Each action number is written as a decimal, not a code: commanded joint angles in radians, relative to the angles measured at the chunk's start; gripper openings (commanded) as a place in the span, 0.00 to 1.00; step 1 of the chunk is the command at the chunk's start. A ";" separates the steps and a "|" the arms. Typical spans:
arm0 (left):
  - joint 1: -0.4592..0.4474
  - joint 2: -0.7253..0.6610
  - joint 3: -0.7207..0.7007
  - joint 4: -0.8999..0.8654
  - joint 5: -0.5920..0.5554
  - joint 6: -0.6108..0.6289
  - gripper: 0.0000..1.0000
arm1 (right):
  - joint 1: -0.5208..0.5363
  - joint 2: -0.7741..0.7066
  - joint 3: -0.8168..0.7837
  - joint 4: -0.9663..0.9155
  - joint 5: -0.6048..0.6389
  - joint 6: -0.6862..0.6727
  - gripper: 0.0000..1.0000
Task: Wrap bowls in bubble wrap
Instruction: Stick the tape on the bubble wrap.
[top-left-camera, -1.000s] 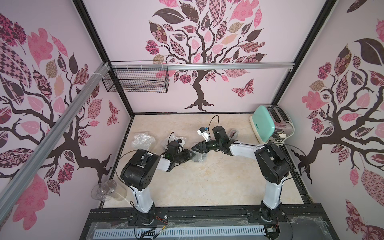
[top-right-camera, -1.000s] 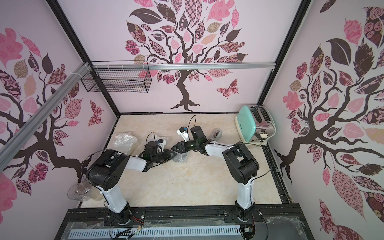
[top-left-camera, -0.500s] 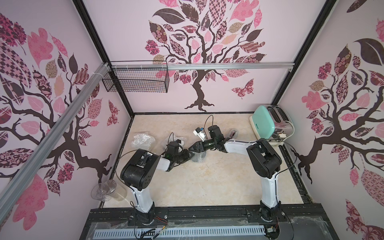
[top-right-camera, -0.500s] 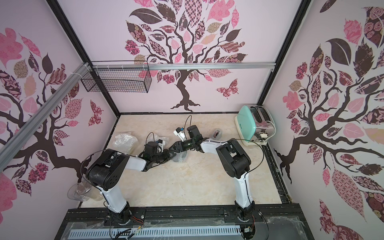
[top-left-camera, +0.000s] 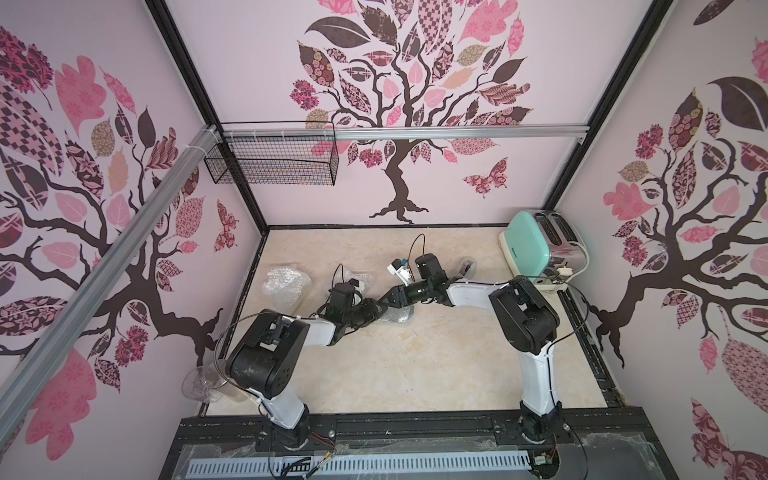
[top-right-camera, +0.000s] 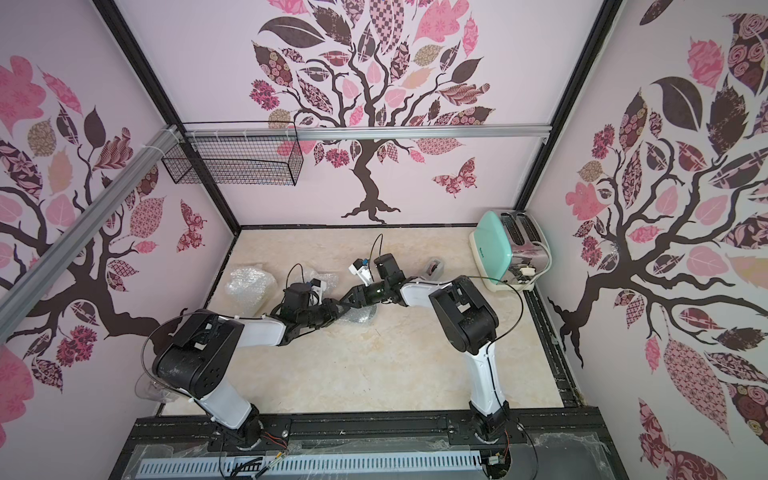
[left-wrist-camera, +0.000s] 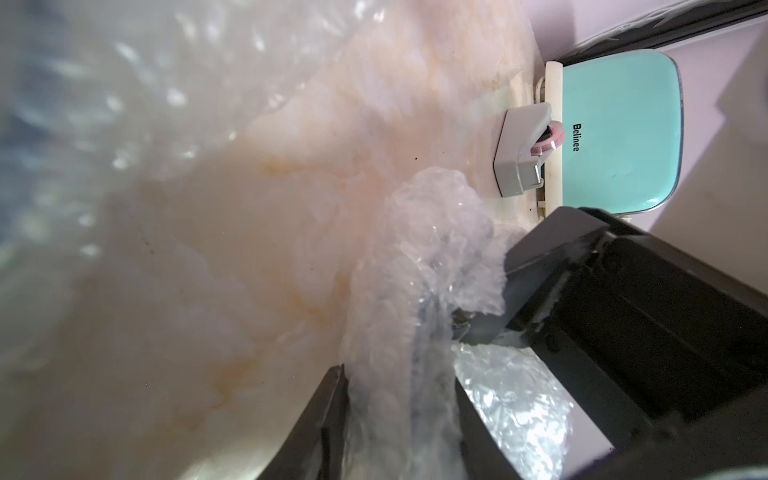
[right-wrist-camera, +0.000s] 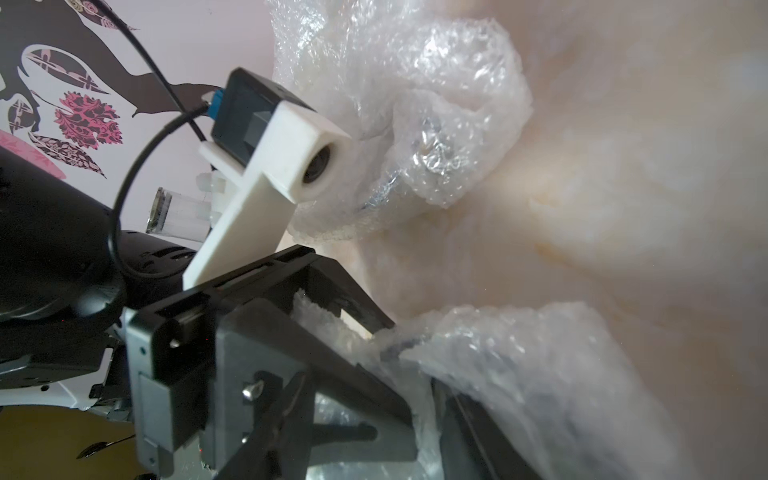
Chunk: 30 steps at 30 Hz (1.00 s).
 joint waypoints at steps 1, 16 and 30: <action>-0.004 -0.035 0.011 0.074 0.061 0.023 0.40 | -0.003 0.040 -0.024 -0.078 0.067 -0.010 0.51; -0.006 0.034 0.069 0.122 0.080 0.002 0.44 | -0.002 0.020 -0.048 -0.058 0.057 -0.002 0.52; -0.019 0.129 0.113 0.120 0.076 0.002 0.41 | -0.002 0.013 -0.063 -0.020 0.035 0.024 0.52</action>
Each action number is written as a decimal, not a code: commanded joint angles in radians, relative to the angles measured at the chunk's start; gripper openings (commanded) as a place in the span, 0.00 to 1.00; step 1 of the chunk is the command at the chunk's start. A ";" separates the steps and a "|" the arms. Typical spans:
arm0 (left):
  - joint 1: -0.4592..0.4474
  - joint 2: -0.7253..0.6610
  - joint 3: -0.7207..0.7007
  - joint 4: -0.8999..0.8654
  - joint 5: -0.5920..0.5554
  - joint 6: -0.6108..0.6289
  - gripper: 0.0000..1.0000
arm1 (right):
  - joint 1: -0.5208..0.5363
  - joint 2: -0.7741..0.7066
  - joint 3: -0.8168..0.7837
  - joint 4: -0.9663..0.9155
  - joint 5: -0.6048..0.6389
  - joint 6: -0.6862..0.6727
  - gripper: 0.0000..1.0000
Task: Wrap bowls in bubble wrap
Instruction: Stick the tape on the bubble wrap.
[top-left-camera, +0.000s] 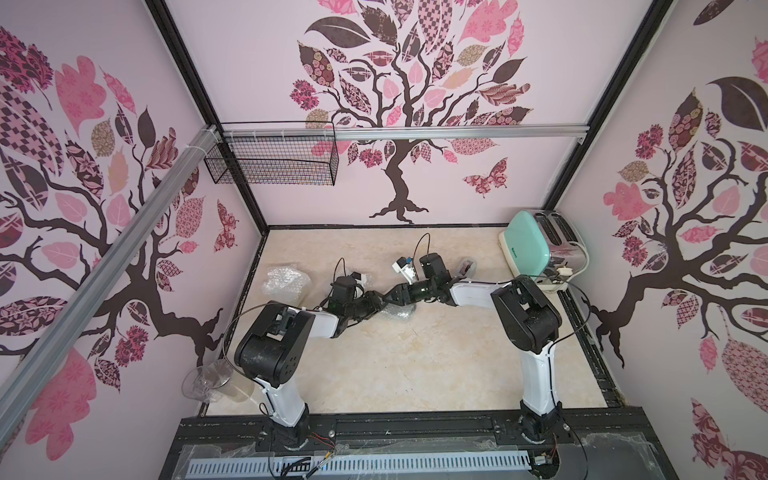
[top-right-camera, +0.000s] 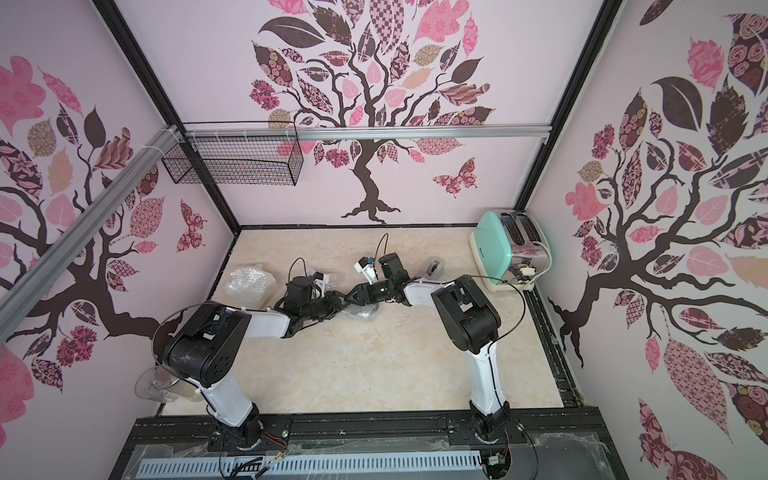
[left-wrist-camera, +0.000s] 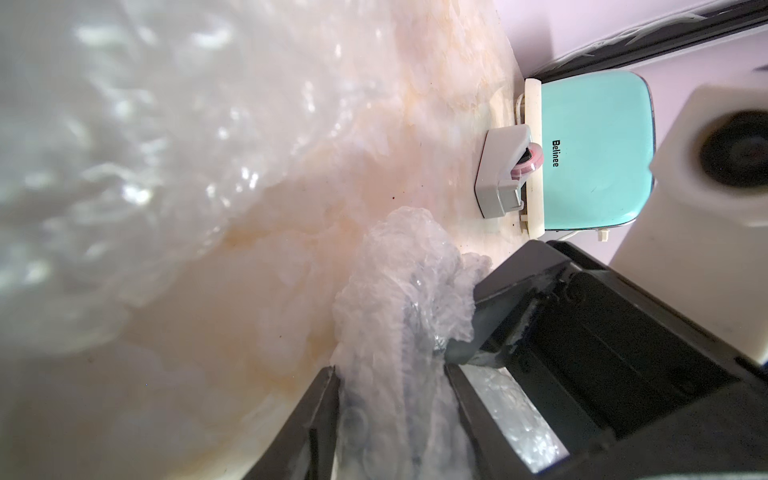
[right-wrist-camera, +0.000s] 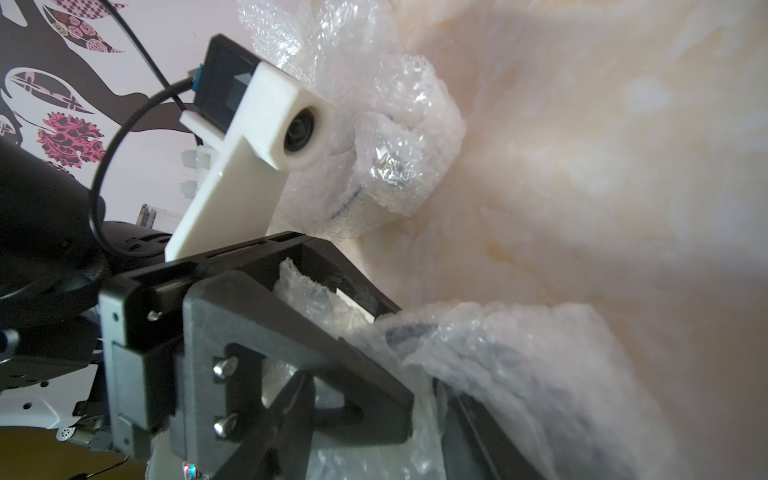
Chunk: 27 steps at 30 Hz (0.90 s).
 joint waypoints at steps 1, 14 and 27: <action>-0.027 0.032 0.031 0.063 0.046 0.017 0.41 | 0.018 0.018 -0.037 -0.052 0.011 0.018 0.52; -0.031 0.113 0.045 0.083 0.014 0.003 0.12 | 0.022 0.013 -0.062 -0.040 0.015 0.028 0.52; -0.031 0.123 0.037 0.076 0.006 0.000 0.00 | 0.022 -0.049 -0.107 -0.016 0.097 0.025 0.57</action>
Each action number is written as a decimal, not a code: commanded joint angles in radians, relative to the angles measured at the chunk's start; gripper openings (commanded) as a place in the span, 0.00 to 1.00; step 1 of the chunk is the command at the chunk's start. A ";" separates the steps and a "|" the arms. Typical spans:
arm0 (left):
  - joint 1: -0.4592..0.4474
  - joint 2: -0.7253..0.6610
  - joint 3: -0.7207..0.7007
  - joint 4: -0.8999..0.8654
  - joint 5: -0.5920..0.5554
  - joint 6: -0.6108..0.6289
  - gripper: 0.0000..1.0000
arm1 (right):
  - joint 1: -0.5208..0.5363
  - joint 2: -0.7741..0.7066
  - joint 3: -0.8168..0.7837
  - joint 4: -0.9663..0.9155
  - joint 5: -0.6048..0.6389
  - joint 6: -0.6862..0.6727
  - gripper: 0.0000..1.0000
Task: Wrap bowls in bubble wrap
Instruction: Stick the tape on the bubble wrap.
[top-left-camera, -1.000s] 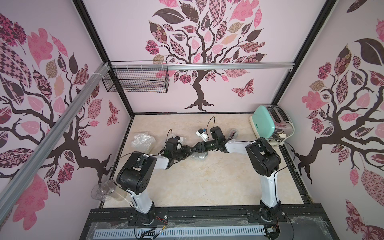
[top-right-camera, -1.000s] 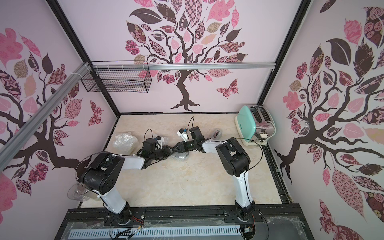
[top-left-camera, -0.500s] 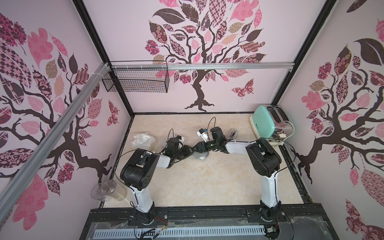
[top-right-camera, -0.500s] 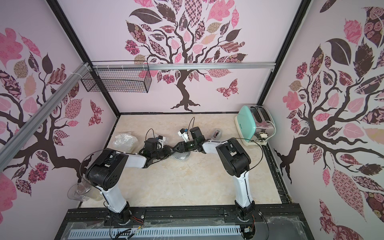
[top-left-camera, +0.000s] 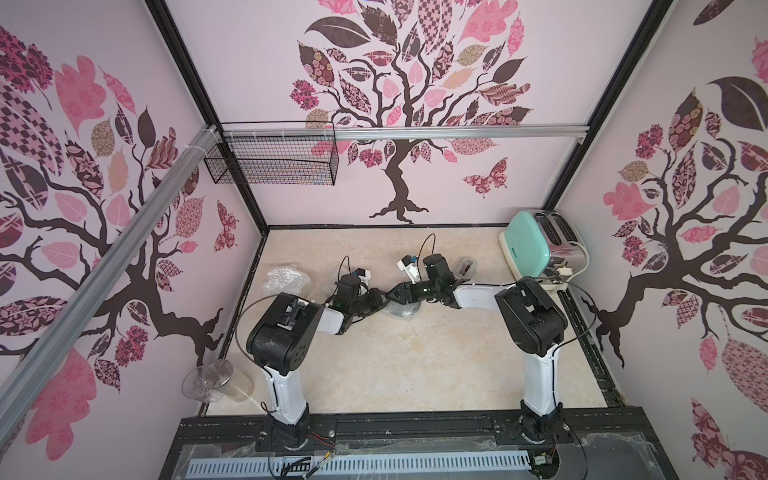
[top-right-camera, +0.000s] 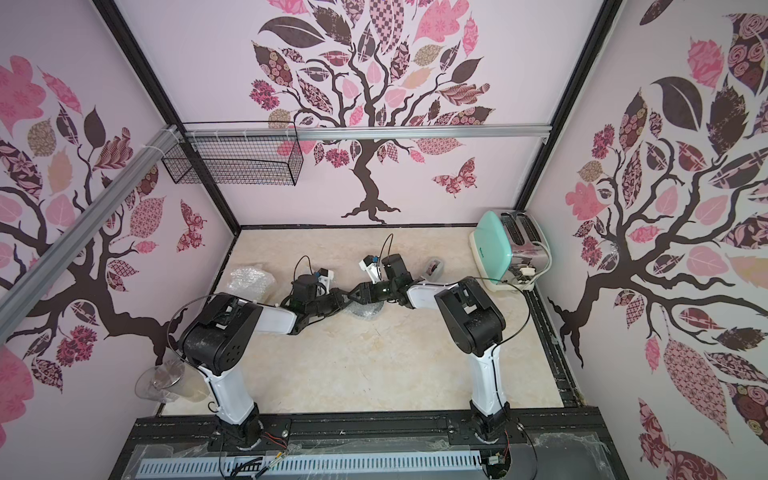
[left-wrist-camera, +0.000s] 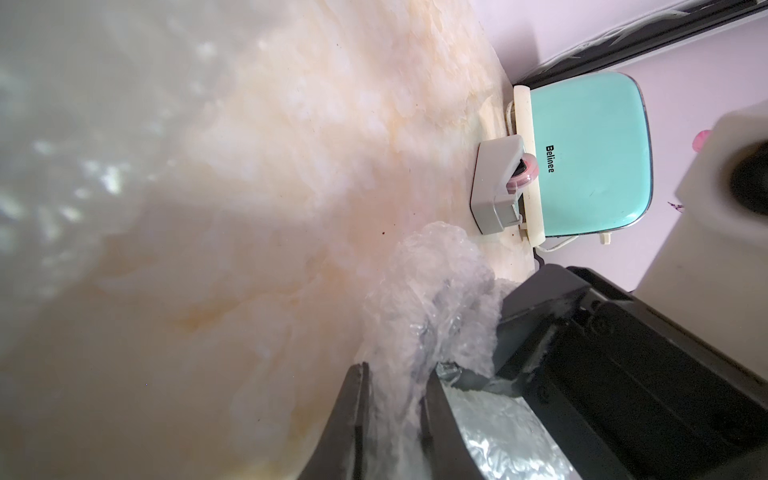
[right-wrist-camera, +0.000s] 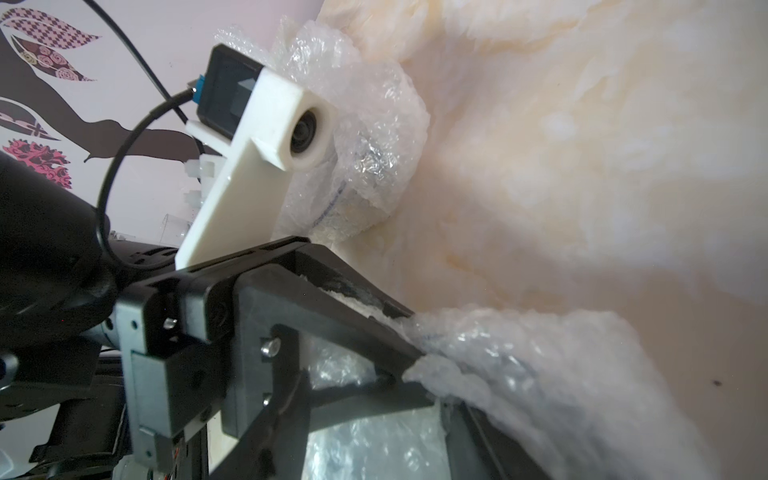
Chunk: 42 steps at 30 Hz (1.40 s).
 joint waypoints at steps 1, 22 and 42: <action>-0.016 0.023 -0.010 -0.029 0.025 -0.018 0.00 | 0.026 -0.008 -0.047 -0.064 -0.012 0.002 0.57; 0.004 -0.107 -0.049 -0.078 0.077 -0.024 0.29 | 0.004 -0.023 0.006 -0.233 -0.094 -0.127 0.54; 0.063 -0.017 -0.008 0.009 0.252 0.001 0.44 | -0.014 0.032 0.012 -0.215 -0.193 -0.142 0.55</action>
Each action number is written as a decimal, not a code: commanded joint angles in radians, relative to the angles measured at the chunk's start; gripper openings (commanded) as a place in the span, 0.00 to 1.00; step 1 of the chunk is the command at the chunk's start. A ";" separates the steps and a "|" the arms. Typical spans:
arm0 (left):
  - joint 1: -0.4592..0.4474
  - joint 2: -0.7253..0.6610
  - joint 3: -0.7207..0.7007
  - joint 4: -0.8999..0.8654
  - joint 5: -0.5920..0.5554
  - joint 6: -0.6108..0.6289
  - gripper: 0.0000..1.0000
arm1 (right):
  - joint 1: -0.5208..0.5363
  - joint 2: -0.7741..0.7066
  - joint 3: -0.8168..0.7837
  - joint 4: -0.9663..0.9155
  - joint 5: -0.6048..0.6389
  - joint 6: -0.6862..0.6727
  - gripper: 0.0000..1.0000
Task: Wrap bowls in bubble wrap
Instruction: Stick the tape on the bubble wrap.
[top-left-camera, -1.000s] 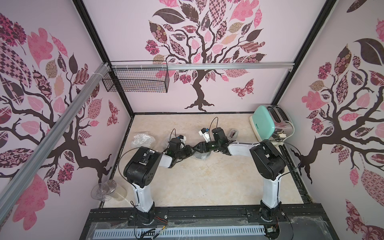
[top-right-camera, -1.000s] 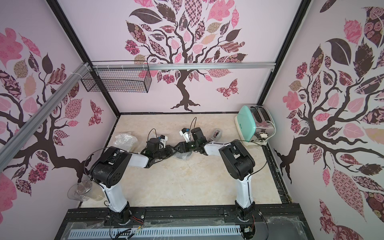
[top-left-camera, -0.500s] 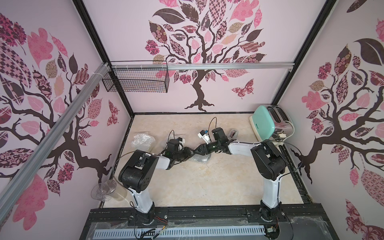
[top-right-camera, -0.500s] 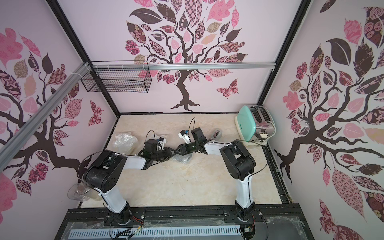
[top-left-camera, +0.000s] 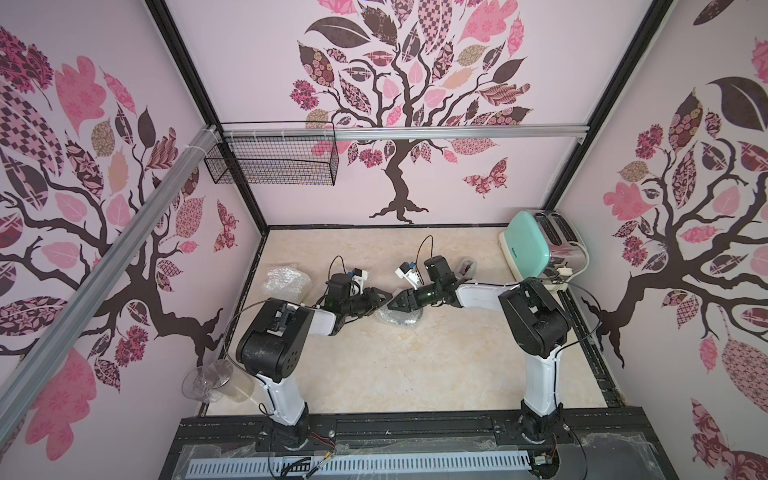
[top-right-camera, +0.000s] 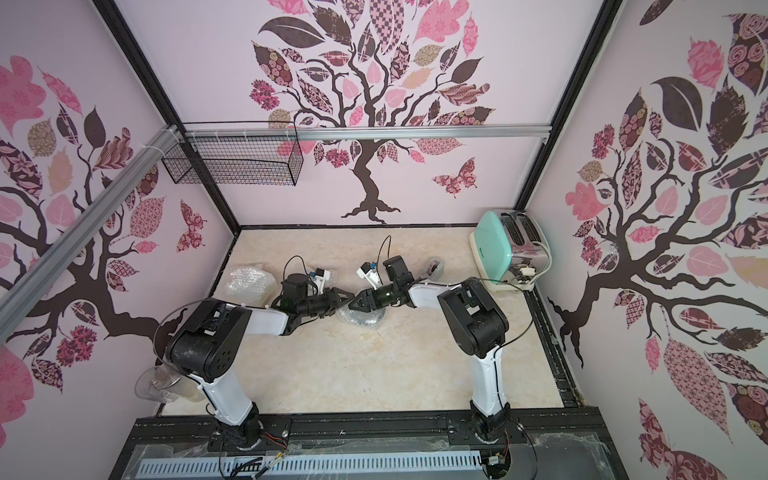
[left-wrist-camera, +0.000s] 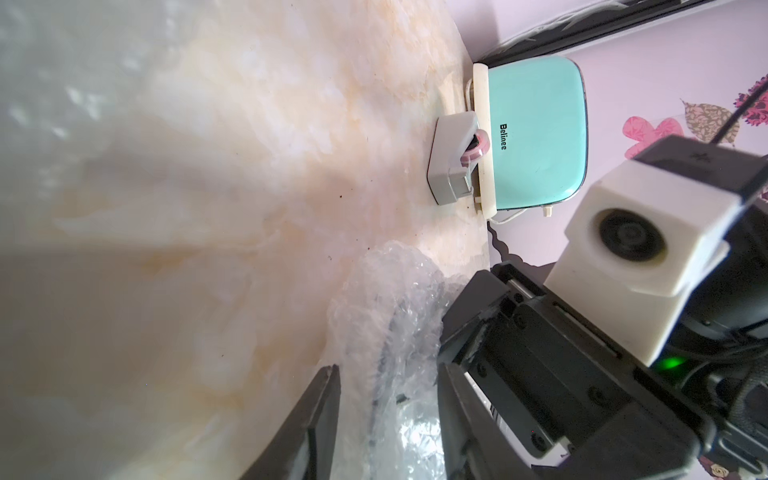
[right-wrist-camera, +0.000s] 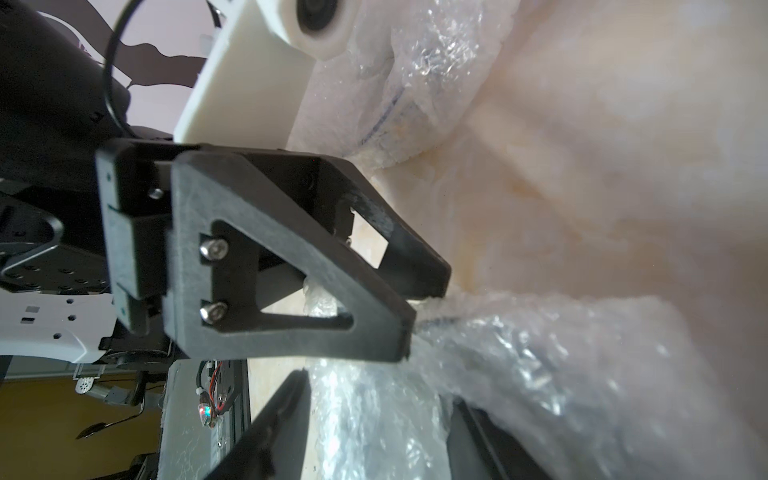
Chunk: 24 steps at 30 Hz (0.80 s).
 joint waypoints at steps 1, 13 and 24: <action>-0.001 0.047 0.034 0.009 0.057 0.043 0.45 | 0.001 0.048 0.005 -0.048 -0.012 -0.009 0.55; -0.025 0.147 0.077 -0.003 0.052 0.059 0.44 | -0.002 0.068 0.010 -0.058 -0.013 -0.010 0.55; -0.033 0.187 0.083 -0.015 0.000 0.069 0.14 | -0.002 0.069 0.003 -0.072 0.007 -0.006 0.55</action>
